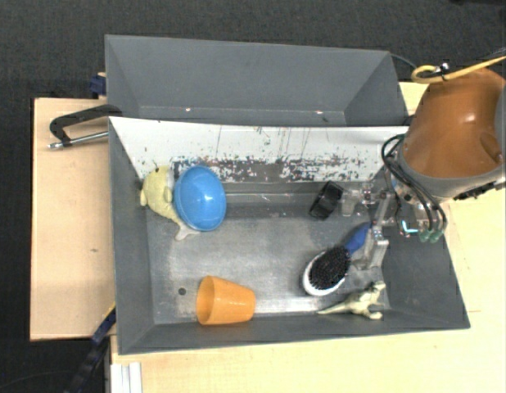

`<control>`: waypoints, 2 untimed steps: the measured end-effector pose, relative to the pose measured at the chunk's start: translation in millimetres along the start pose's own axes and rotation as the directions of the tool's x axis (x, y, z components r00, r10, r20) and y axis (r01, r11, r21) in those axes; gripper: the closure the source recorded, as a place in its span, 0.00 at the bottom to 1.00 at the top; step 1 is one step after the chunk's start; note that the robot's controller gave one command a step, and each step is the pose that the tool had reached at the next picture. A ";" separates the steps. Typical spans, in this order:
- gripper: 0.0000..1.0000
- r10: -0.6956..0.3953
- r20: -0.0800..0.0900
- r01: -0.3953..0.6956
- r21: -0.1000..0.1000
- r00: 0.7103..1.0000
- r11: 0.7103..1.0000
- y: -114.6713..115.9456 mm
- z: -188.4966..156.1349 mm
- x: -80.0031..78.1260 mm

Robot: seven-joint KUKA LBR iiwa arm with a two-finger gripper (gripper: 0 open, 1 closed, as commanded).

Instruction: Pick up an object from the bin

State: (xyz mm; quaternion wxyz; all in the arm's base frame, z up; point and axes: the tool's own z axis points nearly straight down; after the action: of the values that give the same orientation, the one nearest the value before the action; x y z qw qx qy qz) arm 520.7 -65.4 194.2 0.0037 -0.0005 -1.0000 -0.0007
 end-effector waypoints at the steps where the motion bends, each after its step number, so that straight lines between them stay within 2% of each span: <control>1: 0.00 -0.381 0.007 0.381 0.003 0.925 0.925 -15.7 124.8 -8.2; 2: 0.00 -0.472 0.015 0.471 0.012 0.882 0.882 -59.1 91.0 -37.2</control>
Offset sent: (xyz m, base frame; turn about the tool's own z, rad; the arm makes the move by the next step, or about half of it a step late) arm 0.0064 -0.0165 -0.1242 -0.3915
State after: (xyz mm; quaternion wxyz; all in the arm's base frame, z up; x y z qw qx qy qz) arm 557.2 -124.4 102.8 -0.0055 0.2426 -0.9701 0.0026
